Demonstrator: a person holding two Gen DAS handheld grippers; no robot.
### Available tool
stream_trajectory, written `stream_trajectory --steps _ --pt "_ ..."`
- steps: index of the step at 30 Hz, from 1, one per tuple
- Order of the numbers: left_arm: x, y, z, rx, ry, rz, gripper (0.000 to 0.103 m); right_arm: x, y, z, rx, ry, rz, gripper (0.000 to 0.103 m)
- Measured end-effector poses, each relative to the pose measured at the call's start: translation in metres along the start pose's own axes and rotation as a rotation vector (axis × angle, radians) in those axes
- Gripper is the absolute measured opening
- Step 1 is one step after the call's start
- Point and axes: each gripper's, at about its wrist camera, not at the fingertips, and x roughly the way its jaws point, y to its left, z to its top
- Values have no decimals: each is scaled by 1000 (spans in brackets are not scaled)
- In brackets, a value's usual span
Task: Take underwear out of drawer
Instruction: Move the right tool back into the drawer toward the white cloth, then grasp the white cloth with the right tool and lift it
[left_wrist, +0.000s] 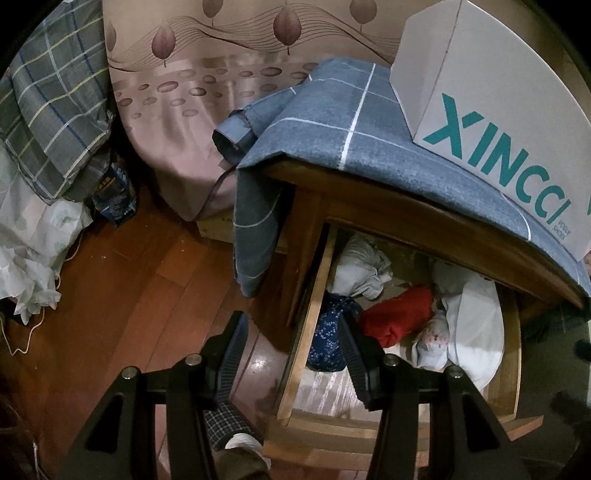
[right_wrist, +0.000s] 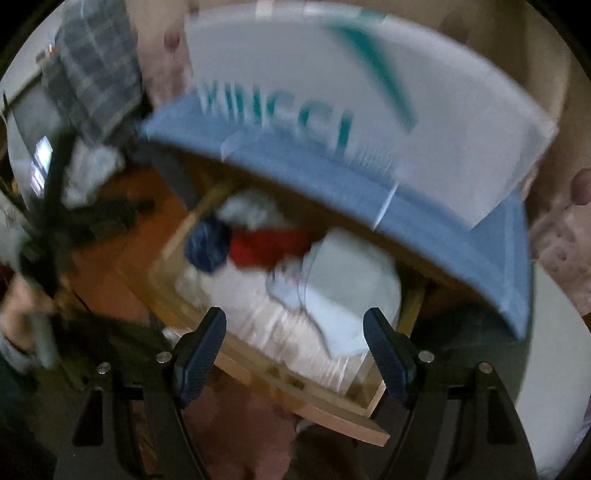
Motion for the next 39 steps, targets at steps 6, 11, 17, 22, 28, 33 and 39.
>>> stream_trajectory --steps 6,11,17,22,28,33,39 --pt "1 5 0 -27 16 -13 52 66 -8 0 -31 133 -41 74" --pt "1 6 0 -20 19 -24 52 110 -3 0 -144 243 -106 74" --pt "3 2 1 -7 31 -30 52 148 3 0 -254 331 -195 74" --pt "6 0 1 -7 45 -39 52 180 7 -5 -363 387 -306 74" --pt "9 -1 1 -3 58 -40 52 207 7 -8 -490 394 -443 86" --pt "11 -5 0 17 66 -33 52 218 0 -7 -478 390 -421 86" --pt "14 -7 -2 30 71 -31 51 224 -19 -5 -452 350 -353 89"
